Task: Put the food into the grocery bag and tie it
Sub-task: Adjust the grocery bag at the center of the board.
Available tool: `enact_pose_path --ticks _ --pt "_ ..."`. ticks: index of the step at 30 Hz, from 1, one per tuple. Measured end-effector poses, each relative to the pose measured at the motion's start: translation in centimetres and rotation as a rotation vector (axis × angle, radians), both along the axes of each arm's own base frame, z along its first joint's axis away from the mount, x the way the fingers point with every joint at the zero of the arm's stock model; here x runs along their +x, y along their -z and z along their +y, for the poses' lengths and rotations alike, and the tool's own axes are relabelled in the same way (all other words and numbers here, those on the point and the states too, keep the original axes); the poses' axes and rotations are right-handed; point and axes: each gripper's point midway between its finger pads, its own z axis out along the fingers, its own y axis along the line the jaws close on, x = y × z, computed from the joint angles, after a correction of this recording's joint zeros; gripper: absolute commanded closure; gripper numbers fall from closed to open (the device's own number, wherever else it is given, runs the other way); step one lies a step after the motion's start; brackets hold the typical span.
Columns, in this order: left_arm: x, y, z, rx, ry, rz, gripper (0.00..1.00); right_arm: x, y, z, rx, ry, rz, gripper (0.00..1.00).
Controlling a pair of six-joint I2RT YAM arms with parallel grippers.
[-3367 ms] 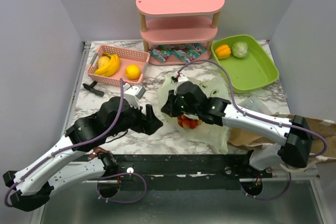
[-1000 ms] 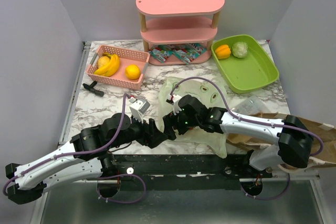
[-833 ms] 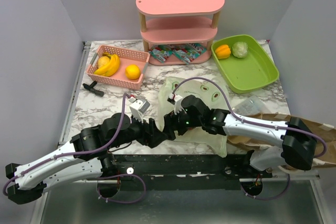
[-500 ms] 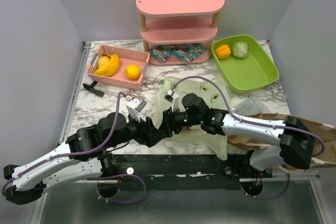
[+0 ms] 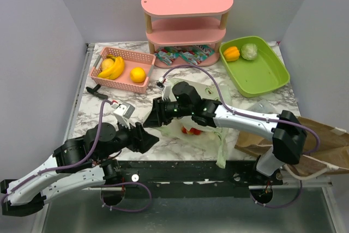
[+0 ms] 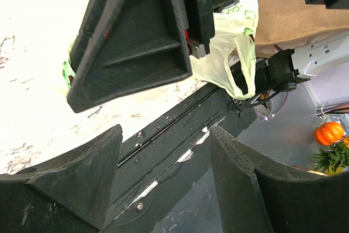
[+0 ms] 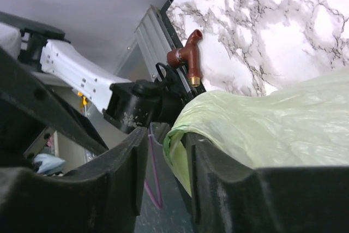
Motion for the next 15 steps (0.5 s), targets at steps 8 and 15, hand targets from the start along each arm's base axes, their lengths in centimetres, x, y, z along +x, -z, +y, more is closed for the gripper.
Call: enact_pose_path --ticks 8,15 --pt "0.5 2.8 1.2 0.065 -0.083 0.062 0.35 1.0 2.9 0.9 -0.1 0.046 0.08 0.74" --pt "1.6 6.2 2.1 0.089 -0.233 0.155 0.36 1.1 2.8 0.9 -0.118 0.072 0.12 0.76"
